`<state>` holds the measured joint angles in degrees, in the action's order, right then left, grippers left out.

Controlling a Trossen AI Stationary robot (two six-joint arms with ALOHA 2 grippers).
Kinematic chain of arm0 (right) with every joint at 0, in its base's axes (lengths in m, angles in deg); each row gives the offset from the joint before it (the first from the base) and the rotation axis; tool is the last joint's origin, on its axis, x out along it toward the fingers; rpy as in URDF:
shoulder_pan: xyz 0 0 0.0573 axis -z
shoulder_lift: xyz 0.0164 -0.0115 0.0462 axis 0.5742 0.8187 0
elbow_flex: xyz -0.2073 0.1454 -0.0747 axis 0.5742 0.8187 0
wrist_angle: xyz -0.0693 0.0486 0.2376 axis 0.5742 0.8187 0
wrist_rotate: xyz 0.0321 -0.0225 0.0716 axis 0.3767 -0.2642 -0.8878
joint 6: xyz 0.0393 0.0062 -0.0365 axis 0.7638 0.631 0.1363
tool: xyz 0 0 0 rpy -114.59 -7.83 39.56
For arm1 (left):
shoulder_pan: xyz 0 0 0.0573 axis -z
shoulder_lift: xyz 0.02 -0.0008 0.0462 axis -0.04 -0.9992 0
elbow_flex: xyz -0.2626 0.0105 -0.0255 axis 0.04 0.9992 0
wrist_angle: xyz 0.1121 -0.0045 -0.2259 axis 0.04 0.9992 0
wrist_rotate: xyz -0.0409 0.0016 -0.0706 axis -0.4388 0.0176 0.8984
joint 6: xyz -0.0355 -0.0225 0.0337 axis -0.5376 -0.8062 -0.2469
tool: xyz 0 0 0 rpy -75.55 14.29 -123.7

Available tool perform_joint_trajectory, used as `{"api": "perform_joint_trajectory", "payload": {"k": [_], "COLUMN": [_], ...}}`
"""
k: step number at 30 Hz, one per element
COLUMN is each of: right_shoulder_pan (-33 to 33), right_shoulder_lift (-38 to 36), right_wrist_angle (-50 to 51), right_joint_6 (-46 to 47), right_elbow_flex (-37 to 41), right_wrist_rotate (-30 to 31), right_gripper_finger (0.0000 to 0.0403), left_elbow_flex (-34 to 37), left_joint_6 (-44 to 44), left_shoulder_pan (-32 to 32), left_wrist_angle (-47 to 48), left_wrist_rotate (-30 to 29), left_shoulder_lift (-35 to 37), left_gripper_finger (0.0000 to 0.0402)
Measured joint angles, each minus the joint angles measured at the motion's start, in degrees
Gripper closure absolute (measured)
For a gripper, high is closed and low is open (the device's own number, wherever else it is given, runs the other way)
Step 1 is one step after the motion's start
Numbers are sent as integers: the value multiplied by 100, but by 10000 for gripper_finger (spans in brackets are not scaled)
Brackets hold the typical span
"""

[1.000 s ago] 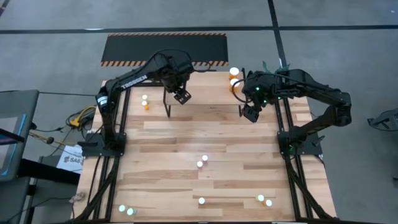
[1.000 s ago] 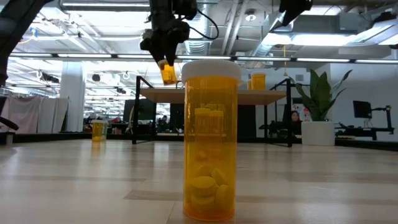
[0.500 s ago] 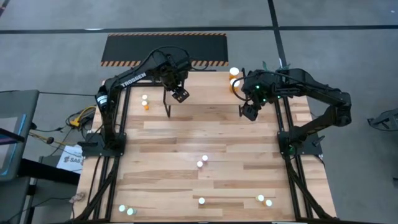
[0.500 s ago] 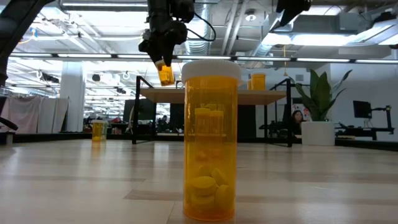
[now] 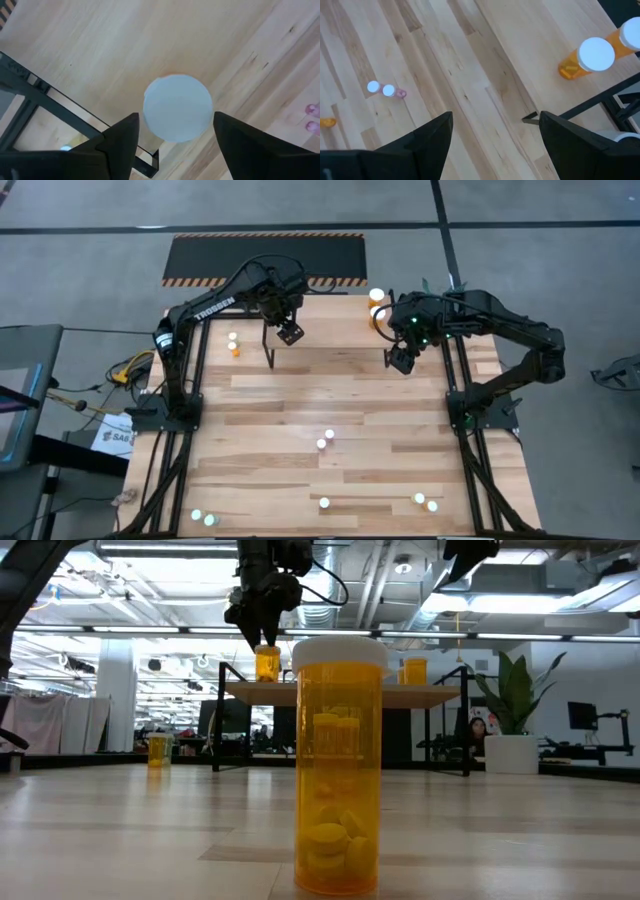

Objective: Pick and place medicine bottles onto shelf by color
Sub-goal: Put the large orange pill bottle on the shelf aligned with the other large orange pill bottles

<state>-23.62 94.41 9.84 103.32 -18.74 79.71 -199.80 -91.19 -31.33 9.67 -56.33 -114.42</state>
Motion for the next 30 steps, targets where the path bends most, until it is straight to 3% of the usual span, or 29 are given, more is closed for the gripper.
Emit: {"api": "perform_joint_trajectory", "payload": {"k": [9, 17, 23, 30], "right_shoulder_pan": [-2, -50, -3, 209], "right_shoulder_lift": [0, 203, 1024, 2168], "right_wrist_angle": [-338, -1654, -3068, -4419], "right_joint_6": [-13, -307, -707, -826], "right_elbow_flex": [0, -4, -4, -77], "right_wrist_rotate": [-2, -4, -254, -278], "right_gripper_finger": [85, 85, 85, 85], "left_elbow_flex": [-353, -920, -192, 1551], "left_joint_6": [59, 142, 87, -172], "left_shoulder_pan": [0, -11, -17, -17], "left_wrist_angle": [-70, 360, -30, -1014], "left_wrist_rotate": [-172, -855, -1120, -1043], "left_shoulder_lift": [0, 495, 1792, 3524], "left_gripper_finger": [143, 142, 142, 142]}}
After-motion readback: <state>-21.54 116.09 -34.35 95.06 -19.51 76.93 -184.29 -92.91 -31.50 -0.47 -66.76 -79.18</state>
